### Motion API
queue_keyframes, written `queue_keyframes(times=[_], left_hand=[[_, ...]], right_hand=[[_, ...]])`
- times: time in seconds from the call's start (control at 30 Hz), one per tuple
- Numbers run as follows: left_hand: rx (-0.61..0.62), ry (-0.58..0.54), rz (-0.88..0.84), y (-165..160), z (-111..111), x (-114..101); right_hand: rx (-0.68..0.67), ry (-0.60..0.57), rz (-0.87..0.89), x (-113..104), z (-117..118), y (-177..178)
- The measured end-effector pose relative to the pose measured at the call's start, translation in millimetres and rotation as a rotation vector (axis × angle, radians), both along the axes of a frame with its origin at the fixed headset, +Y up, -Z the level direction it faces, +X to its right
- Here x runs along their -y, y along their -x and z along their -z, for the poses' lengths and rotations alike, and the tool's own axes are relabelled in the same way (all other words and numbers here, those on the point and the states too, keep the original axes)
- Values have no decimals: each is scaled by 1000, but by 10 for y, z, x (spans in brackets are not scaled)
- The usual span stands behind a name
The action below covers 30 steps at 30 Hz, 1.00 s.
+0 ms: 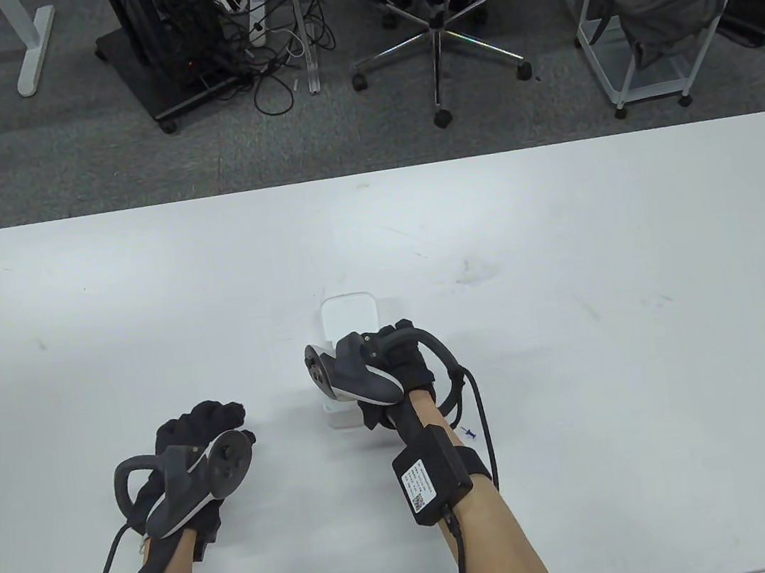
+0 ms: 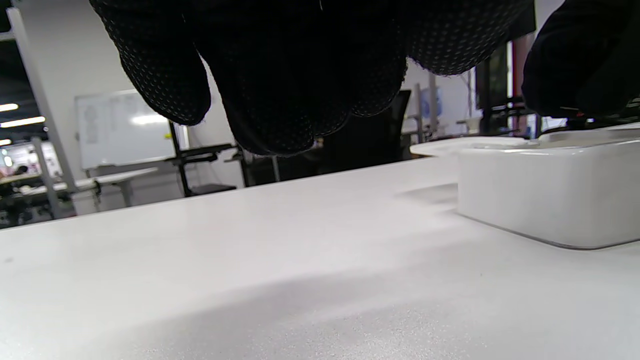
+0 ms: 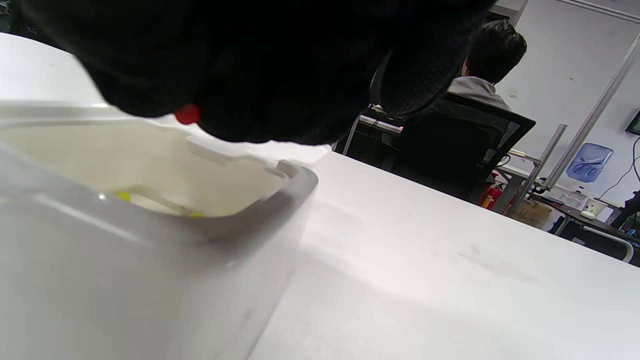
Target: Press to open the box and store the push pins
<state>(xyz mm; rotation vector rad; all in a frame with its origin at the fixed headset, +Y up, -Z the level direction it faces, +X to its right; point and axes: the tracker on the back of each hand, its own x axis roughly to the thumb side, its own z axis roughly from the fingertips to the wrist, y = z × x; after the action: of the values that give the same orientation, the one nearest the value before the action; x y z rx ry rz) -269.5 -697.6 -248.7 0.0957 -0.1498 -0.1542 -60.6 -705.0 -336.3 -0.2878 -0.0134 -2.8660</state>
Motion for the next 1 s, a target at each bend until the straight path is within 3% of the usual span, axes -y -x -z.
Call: queue_keyframes(times=[0.5,1.0], left_hand=[[-2,2,2,-2,-2,0],[-5,-10,4,26,-10,-31]], right_hand=[[32,5,1,-42,-45,-96],[116,28,25,-61,-309,-602]])
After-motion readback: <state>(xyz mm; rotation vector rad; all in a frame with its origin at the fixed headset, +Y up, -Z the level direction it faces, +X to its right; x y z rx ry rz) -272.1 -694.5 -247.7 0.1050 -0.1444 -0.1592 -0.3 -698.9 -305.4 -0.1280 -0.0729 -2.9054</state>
